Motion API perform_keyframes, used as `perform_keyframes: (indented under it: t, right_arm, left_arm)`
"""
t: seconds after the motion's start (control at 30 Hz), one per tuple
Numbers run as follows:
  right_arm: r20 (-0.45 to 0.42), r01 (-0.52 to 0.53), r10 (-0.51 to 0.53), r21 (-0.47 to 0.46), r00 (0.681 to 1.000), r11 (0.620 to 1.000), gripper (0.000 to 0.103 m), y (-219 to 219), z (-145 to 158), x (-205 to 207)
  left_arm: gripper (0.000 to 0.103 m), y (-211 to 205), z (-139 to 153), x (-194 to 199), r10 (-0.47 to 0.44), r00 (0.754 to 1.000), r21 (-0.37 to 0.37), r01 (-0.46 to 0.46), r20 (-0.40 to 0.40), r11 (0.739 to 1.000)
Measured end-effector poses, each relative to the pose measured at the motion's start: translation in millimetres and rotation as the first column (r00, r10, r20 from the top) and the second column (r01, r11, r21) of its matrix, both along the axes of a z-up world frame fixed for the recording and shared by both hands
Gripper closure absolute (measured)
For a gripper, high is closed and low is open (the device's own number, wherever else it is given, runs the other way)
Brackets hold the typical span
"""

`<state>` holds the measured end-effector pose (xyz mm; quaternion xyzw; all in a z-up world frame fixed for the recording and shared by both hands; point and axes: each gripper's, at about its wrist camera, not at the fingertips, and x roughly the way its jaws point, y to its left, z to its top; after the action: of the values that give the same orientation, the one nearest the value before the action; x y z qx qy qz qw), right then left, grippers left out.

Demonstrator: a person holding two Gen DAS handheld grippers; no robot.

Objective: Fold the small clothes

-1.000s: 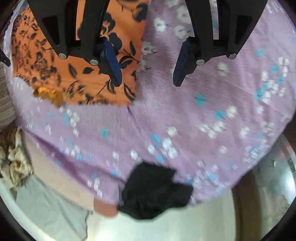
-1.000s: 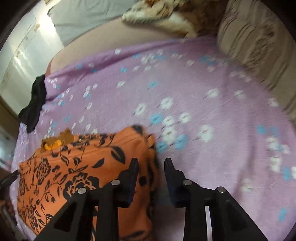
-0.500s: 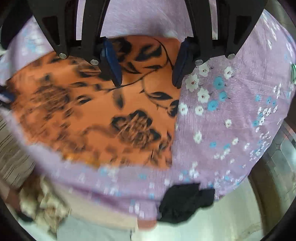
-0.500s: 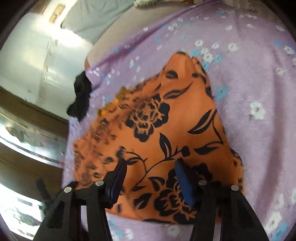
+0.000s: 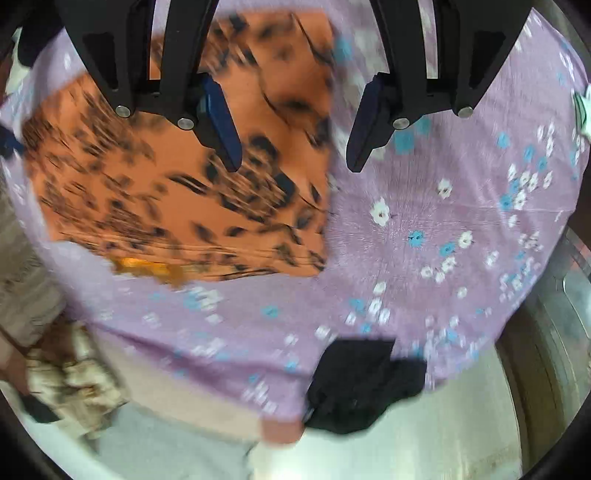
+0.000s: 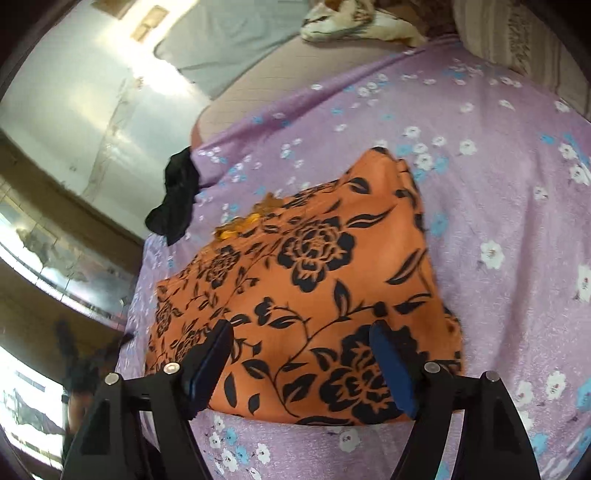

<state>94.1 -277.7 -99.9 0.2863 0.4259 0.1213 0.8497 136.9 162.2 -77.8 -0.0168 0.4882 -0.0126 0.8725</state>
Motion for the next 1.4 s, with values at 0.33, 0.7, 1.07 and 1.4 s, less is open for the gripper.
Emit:
perform_keyframes:
  t: [0.33, 0.7, 1.07, 1.4]
  right_arm:
    - [-0.030, 0.012, -0.011, 0.048, 0.999, 0.999, 0.024, -0.9, -31.1, -8.4]
    - [-0.065, 0.063, -0.055, 0.135, 0.996, 0.989, 0.024, -16.3, -22.9, -5.1]
    - [-0.009, 0.027, -0.026, 0.291, 1.000, 0.956, 0.021, -32.2, 17.9, 36.1]
    - [-0.067, 0.248, -0.242, 0.389, 0.968, 0.887, 0.028, -70.1, -16.1, 61.7]
  left_arm:
    - [0.041, 55.4, -38.3, 113.7, 0.252, 0.964, 0.041, -0.249, -0.088, 0.968]
    - [0.035, -2.6, 24.8, -23.4, -0.004, 0.989, -0.008, 0.005, 0.145, 1.000]
    - [0.028, -36.3, -43.4, -59.4, -0.022, 1.000, 0.088, 0.023, -0.011, 0.996]
    - [0.026, -44.7, -38.6, -71.4, -0.014, 0.999, 0.109, 0.017, -0.029, 0.994]
